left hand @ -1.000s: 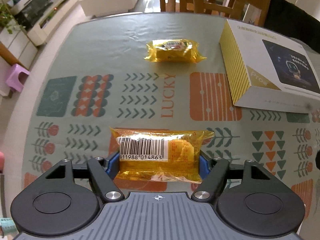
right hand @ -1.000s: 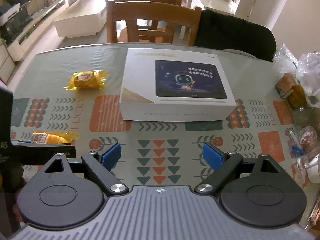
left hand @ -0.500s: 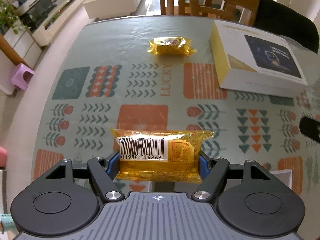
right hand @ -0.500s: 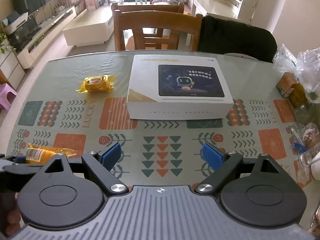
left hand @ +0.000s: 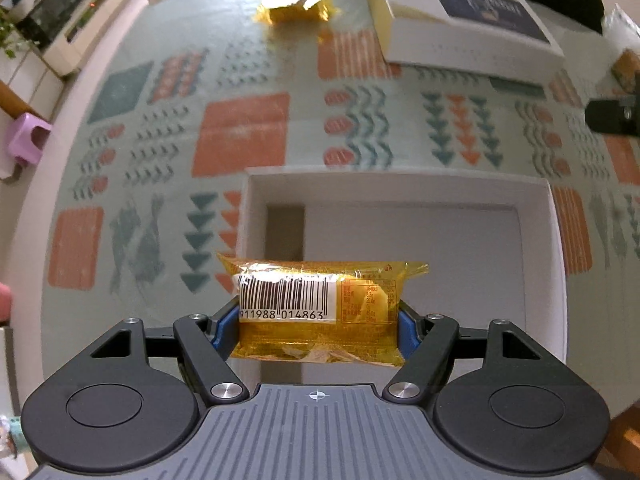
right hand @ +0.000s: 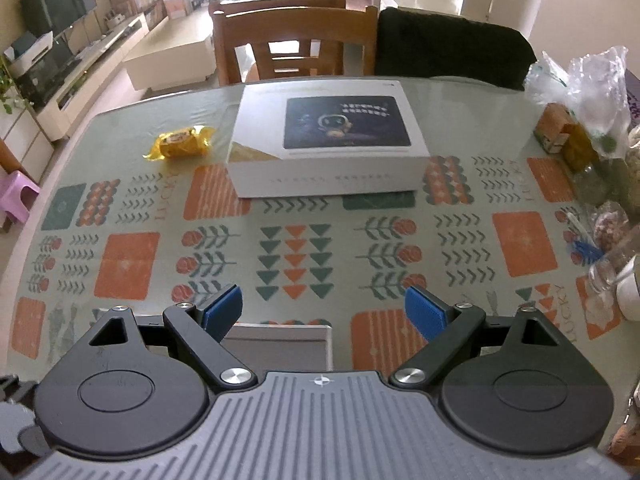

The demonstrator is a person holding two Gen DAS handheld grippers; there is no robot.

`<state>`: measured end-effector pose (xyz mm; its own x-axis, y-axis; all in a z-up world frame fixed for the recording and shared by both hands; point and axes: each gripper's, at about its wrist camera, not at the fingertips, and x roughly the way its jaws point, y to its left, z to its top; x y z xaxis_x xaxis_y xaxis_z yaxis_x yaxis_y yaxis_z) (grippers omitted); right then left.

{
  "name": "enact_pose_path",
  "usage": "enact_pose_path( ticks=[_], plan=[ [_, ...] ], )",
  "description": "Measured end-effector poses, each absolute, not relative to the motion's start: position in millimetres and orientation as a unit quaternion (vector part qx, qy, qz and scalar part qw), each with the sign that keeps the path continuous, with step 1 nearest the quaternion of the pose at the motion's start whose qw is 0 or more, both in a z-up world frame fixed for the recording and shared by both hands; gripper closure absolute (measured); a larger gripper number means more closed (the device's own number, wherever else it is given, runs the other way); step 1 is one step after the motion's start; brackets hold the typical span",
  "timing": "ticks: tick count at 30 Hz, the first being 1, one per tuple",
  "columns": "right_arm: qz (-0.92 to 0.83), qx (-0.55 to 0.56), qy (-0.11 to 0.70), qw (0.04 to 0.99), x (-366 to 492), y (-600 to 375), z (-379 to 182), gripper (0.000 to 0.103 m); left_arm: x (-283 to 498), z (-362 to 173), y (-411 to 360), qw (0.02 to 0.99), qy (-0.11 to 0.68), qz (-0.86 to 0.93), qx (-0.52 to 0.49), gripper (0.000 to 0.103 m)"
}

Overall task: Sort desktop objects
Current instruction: 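Carry the snack pack with the left gripper over the white box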

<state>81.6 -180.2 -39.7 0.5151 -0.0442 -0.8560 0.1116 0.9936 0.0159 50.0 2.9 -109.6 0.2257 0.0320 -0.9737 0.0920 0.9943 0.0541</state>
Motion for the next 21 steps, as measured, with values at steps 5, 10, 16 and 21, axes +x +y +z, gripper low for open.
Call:
enact_pose_path(
  ticks=[5, 10, 16, 21],
  plan=[
    [-0.040, 0.029, 0.491, 0.870, 76.8, -180.9, -40.3, 0.000, 36.3, -122.3, -3.1, 0.771, 0.634, -0.044, 0.040, 0.031],
    [-0.034, 0.023, 0.492, 0.869, 72.0, -181.6, -40.9, 0.000, 29.5, -147.7, -2.2, 0.754, 0.654, -0.039, 0.040, 0.031],
    [-0.028, 0.017, 0.493, 0.869, 66.2, -182.5, -41.6, 0.000, 24.5, -180.1, 4.0, 0.740, 0.671, -0.029, 0.049, 0.029],
    [-0.023, 0.011, 0.494, 0.869, 61.4, -183.2, -42.2, 0.000, 22.8, -184.2, 1.8, 0.745, 0.663, -0.033, 0.066, 0.027]
  ],
)
